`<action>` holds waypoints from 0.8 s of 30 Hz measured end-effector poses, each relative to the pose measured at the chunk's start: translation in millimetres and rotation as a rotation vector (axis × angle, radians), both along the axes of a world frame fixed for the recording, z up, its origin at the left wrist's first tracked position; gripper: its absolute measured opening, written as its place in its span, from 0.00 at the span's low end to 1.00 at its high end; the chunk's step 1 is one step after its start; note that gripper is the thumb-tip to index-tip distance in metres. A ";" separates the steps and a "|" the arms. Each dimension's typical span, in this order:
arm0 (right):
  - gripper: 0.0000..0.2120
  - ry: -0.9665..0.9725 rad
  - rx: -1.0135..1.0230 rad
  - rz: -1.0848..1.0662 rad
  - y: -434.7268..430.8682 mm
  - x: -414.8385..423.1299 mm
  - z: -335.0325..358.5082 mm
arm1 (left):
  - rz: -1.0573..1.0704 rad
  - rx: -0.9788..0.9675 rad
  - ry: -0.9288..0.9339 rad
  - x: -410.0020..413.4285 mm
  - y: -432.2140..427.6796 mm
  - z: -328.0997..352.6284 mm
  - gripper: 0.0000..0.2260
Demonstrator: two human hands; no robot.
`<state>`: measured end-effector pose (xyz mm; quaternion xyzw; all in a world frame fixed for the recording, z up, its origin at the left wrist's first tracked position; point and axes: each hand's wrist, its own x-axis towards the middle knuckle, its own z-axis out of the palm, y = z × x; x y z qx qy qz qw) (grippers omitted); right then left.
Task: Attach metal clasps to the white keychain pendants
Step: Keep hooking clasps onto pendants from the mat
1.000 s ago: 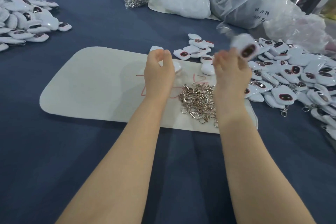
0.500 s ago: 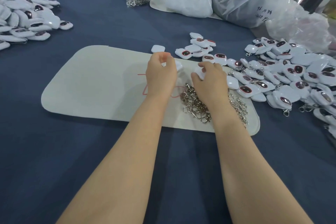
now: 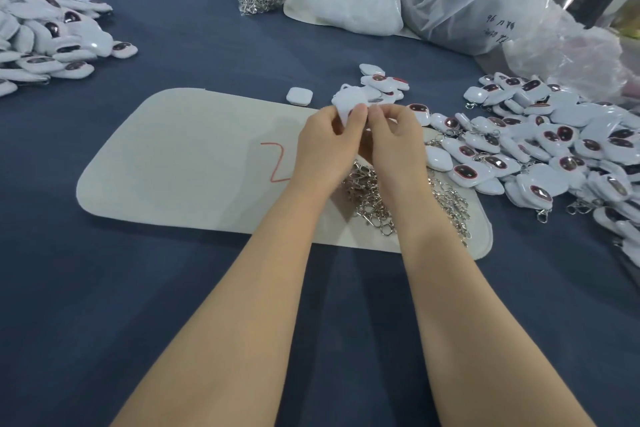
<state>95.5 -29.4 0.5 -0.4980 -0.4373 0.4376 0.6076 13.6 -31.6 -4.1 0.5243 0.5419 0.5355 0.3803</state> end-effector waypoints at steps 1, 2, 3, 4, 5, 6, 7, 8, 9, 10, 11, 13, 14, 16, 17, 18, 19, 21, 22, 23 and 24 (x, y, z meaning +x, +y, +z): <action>0.03 -0.058 -0.008 0.022 -1.6 -1.8 -0.7 | 0.015 0.015 -0.001 0.1 0.3 -0.3 0.12; 0.04 -0.168 -0.005 0.027 -2.4 -2.1 -2.0 | 0.040 0.021 -0.007 -1.0 0.8 -0.4 0.10; 0.05 -0.336 0.012 0.008 -2.9 -1.5 -2.9 | 0.064 0.013 -0.022 -2.2 1.4 -0.3 0.09; 0.05 -0.523 0.040 -0.030 -2.6 0.5 -3.9 | 0.078 -0.006 -0.059 -3.3 2.7 -0.3 0.08; 0.05 -0.681 0.066 -0.079 -2.0 3.9 -5.0 | 0.088 -0.030 -0.113 -4.1 3.5 -0.2 0.08; 0.03 -0.796 0.071 -0.123 -1.5 8.2 -4.5 | 0.098 -0.051 -0.168 -4.3 4.0 0.2 0.08; 0.02 -0.881 0.044 -0.153 -0.6 13.6 -4.7 | 0.112 -0.067 -0.218 -4.3 3.7 0.8 0.07; 0.06 -0.958 -0.014 -0.166 0.6 19.1 -5.0 | 0.125 -0.078 -0.266 -4.4 3.0 1.1 0.06; 0.10 -1.031 -0.106 -0.153 1.5 24.4 -5.6 | 0.135 -0.082 -0.310 -4.8 2.5 1.2 0.04; 0.13 -1.094 -0.207 -0.118 1.5 27.6 -5.8 | 0.142 -0.086 -0.340 -5.5 2.3 1.3 0.04; 0.16 -1.152 -0.287 -0.070 1.1 28.5 -6.2 | 0.146 -0.093 -0.355 -6.1 2.3 1.1 0.04; 0.15 -1.246 -0.324 0.011 -0.3 25.2 -7.7 | 0.144 -0.111 -0.346 -6.2 2.2 0.5 0.07; 0.13 -1.271 -0.295 0.034 -0.3 22.1 -8.1 | 0.139 -0.115 -0.332 -6.0 1.8 1.0 0.08; 0.09 -1.300 -0.239 0.046 0.0 16.7 -8.5 | 0.119 -0.116 -0.313 -5.8 0.7 2.1 0.08; 0.09 -1.312 -0.224 0.040 0.1 15.2 -8.9 | 0.107 -0.116 -0.310 -5.8 0.0 2.6 0.07; 0.09 -1.319 -0.215 0.026 0.1 14.4 -9.4 | 0.095 -0.118 -0.309 -5.8 -0.6 3.0 0.07; 0.09 -1.316 -0.205 0.012 0.0 14.0 -10.5 | 0.086 -0.121 -0.308 -5.9 -0.9 3.1 0.07; 0.08 -1.274 -0.185 -0.015 0.0 13.5 -13.0 | 0.072 -0.132 -0.307 -6.1 -1.5 3.3 0.09; 0.08 -1.226 -0.172 -0.038 0.4 13.4 -13.4 | 0.069 -0.135 -0.309 -6.1 -1.8 3.6 0.09; 0.07 -1.148 -0.153 -0.069 0.7 13.3 -12.9 | 0.070 -0.136 -0.314 -5.8 -1.9 3.8 0.09; 0.06 -1.037 -0.126 -0.103 0.8 13.2 -12.2 | 0.076 -0.134 -0.324 -5.1 -1.9 3.8 0.10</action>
